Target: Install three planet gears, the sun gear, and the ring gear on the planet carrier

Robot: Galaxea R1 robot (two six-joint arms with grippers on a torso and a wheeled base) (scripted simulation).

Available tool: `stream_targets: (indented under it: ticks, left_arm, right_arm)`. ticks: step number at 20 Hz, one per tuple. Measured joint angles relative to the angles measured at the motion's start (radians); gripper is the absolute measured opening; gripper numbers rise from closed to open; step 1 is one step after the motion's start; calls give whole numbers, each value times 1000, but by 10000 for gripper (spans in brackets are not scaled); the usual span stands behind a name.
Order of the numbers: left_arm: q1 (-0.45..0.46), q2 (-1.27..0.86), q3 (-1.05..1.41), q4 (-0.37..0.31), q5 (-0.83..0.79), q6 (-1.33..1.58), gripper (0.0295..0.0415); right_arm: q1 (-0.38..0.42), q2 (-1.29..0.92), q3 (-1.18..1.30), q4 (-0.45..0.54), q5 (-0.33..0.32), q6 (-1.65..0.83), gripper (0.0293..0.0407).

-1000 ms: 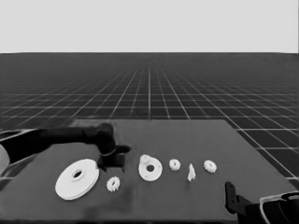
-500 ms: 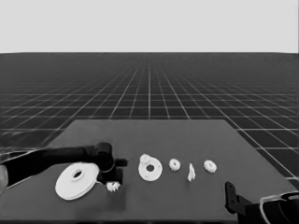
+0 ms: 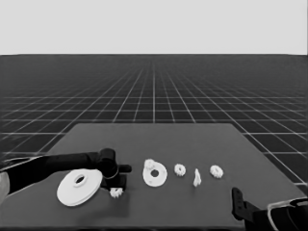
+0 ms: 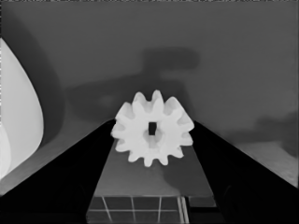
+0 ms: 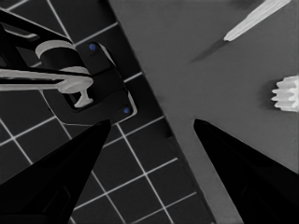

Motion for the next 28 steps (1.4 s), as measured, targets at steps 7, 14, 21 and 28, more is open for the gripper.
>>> stream_targets:
  ticks: [7,14,21,28]
  left_arm:
    - [-76,-23,76,-80,40,-41,313]
    - [-230,-39,138,-222,68,-79,312]
    - [-252,425,-231,-244,89,-173,312]
    - [-139,469,-333,-134,71,-119,313]
  right_arm:
    - [0,0,0,0,0,0,385]
    - [0,0,0,0,0,0,385]
    - [0,0,0,0,0,0,385]
    - [0,0,0,0,0,0,385]
